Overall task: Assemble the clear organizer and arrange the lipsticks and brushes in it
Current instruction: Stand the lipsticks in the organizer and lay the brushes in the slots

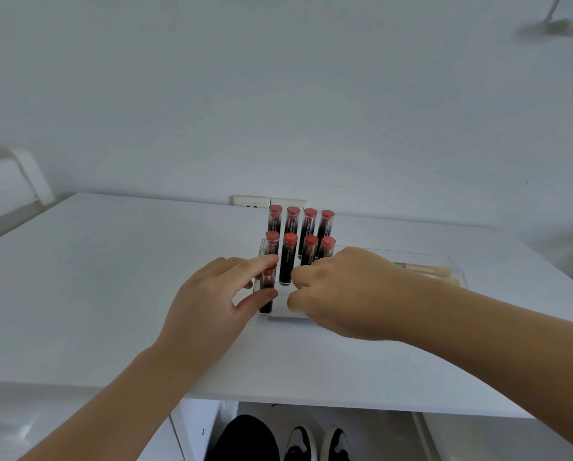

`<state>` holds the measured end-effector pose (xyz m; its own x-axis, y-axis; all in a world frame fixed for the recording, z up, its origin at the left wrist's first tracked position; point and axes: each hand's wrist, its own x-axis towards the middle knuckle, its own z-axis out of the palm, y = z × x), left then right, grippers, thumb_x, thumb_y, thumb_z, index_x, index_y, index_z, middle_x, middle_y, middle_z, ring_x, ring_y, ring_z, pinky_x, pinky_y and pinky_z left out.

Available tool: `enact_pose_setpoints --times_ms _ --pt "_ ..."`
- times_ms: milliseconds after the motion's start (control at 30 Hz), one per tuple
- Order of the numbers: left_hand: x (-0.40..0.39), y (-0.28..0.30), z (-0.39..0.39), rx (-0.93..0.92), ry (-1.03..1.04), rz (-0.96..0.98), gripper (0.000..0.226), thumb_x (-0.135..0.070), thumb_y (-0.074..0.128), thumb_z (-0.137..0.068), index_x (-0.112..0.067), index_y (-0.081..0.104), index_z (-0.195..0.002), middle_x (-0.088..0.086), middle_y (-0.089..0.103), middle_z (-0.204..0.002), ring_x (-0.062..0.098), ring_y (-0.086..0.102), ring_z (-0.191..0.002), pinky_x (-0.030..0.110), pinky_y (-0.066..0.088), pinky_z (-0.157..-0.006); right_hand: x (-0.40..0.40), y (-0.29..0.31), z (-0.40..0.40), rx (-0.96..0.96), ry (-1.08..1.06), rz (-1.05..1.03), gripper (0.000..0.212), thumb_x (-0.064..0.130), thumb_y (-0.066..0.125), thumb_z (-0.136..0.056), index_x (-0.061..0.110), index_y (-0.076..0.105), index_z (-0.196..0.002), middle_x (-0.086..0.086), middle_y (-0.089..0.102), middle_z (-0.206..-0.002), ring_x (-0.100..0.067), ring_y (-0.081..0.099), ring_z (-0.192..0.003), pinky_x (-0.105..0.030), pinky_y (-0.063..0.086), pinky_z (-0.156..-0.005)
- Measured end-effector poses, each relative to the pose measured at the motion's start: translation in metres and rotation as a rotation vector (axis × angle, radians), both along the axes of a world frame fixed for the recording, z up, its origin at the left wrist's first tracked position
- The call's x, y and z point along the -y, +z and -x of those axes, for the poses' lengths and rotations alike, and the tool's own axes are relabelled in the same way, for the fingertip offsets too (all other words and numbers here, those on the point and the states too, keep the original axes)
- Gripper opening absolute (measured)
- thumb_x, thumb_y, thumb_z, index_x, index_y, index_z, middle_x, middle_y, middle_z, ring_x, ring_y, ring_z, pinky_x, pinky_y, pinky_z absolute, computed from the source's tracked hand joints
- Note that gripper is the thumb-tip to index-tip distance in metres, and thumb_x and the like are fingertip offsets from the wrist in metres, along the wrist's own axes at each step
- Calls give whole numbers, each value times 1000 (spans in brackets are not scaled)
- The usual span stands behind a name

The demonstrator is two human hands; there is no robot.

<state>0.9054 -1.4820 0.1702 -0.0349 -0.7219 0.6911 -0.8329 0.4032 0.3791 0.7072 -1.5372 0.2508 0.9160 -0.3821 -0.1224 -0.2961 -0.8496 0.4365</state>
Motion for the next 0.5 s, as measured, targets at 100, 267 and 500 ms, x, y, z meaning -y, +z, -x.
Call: enact_pose_setpoints --times_ms 100,267,500 --pt "0 -1 0 0 12 -19 49 -24 85 -79 -25 71 -126 -13 71 -90 11 64 -80 15 43 -70 -3 1 5 38 9 -13 12 13 45 -99 20 55 -99 1 49 -88 -24 59 -79 -35 46 -57" --pt "-1 -1 0 18 29 -20 55 -21 89 -75 -26 70 -126 -19 65 -88 3 57 -79 11 38 -75 -4 0 11 212 30 -90 17 22 43 -101 23 59 -105 5 57 -97 -20 58 -88 -38 50 -64" --pt "0 0 2 41 44 19 53 -19 92 -71 -20 72 -120 -22 50 -81 11 57 -73 12 37 -69 -3 -8 11 800 -15 -296 9 14 68 -92 17 75 -97 6 67 -87 -12 61 -77 -34 53 -65"
